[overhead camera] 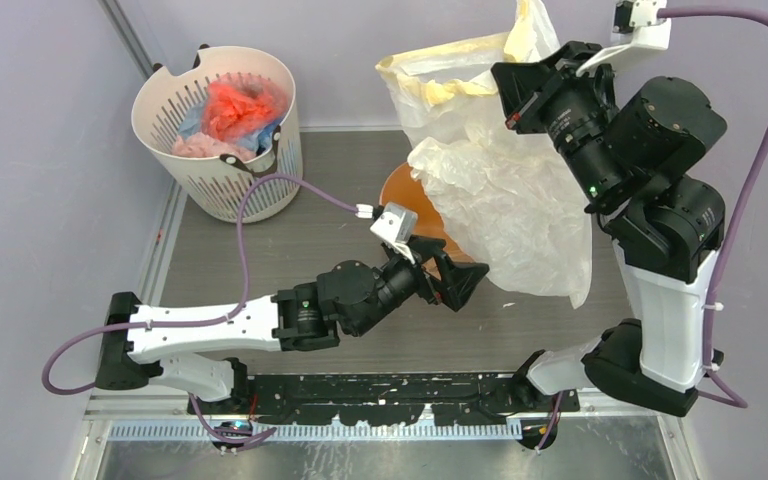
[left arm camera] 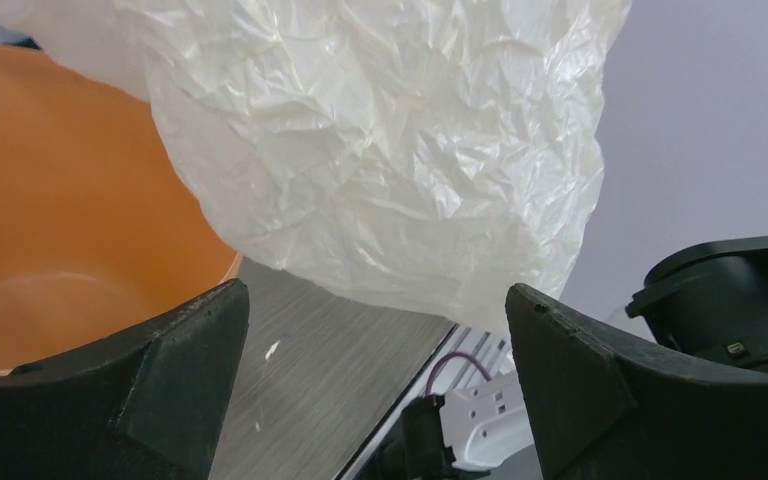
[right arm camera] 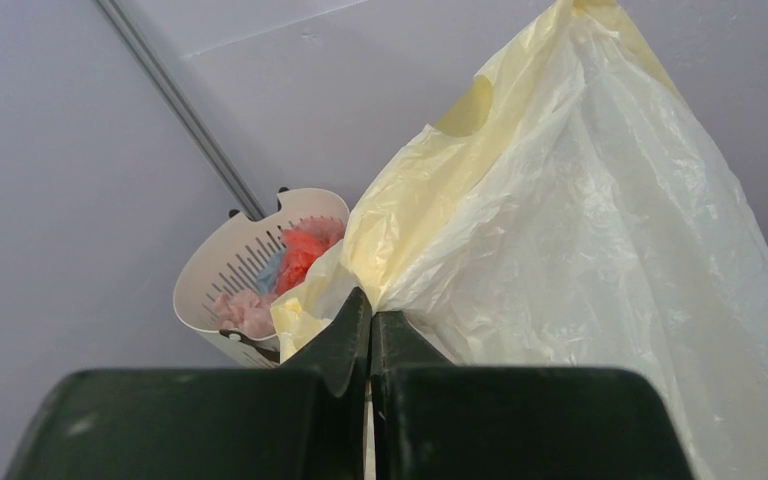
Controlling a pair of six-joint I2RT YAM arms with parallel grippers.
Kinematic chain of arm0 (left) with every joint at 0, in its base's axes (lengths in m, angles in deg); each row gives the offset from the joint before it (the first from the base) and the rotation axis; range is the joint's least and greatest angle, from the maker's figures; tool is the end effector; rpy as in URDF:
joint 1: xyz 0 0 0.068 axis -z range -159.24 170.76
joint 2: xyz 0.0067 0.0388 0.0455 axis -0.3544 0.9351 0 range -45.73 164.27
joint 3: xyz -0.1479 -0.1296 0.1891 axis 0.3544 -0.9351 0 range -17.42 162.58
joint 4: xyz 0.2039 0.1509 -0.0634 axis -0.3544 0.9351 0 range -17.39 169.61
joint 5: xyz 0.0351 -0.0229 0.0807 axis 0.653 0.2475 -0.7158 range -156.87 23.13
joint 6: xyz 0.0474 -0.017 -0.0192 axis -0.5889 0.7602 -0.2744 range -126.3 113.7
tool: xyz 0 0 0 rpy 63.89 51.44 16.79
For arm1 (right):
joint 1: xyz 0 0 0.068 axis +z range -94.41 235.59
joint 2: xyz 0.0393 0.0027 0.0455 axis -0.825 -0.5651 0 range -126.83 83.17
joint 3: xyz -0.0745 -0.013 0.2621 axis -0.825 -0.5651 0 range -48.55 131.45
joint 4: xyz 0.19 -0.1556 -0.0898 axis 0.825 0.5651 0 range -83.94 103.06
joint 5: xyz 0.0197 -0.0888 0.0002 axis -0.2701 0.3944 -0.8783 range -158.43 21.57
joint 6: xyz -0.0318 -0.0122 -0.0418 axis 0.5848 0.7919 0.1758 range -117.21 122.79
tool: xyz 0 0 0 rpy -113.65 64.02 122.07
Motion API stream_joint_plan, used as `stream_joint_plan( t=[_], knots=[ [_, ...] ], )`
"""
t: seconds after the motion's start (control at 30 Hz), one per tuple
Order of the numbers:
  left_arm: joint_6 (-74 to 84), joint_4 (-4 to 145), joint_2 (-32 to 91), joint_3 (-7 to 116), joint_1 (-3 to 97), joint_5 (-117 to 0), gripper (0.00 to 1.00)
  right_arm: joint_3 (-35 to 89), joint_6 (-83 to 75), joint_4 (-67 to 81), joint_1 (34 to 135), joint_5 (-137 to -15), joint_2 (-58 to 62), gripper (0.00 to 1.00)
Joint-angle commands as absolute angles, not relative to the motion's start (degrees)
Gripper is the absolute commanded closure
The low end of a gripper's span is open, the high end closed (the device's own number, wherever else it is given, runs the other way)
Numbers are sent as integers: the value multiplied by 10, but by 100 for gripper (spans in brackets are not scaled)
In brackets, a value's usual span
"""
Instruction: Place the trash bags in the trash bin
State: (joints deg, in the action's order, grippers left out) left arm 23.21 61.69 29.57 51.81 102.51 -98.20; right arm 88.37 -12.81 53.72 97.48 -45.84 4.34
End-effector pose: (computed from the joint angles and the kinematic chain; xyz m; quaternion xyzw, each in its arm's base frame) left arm 0.0625 -0.3013 0.4114 0.1083 0.6725 -0.4821 0.5510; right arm 0.1227 0.0916 0.6316 0.0039 0.6453 0.2525 0.7210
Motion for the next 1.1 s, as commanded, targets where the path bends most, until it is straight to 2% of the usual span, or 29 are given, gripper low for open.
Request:
stream_joint_plan(
  t=[0.0, 0.2, 0.53, 0.6, 0.67, 0.77, 0.9, 0.97, 1.07],
  knots=[
    [183, 445, 288, 497, 1026, -974, 0, 885, -141, 505, 974, -475, 70, 99],
    [140, 359, 291, 471, 1026, -958, 0, 844, -168, 497, 973, -497, 113, 99],
    [113, 353, 277, 443, 1026, -962, 1, 848, -184, 505, 974, -518, 138, 99],
    [111, 350, 280, 443, 1026, -960, 3, 850, -188, 504, 974, -523, 138, 99],
    [108, 350, 286, 449, 1026, -956, 11, 850, -192, 504, 974, -529, 138, 99],
    [102, 348, 295, 459, 1024, -943, 34, 848, -198, 503, 974, -537, 137, 99],
    [102, 351, 298, 466, 1020, -927, 55, 843, -198, 504, 974, -537, 142, 99],
    [102, 353, 295, 467, 1020, -924, 71, 840, -197, 504, 974, -537, 146, 99],
    [106, 375, 284, 466, 1019, -921, 83, 840, -193, 508, 974, -531, 151, 99]
  ],
)
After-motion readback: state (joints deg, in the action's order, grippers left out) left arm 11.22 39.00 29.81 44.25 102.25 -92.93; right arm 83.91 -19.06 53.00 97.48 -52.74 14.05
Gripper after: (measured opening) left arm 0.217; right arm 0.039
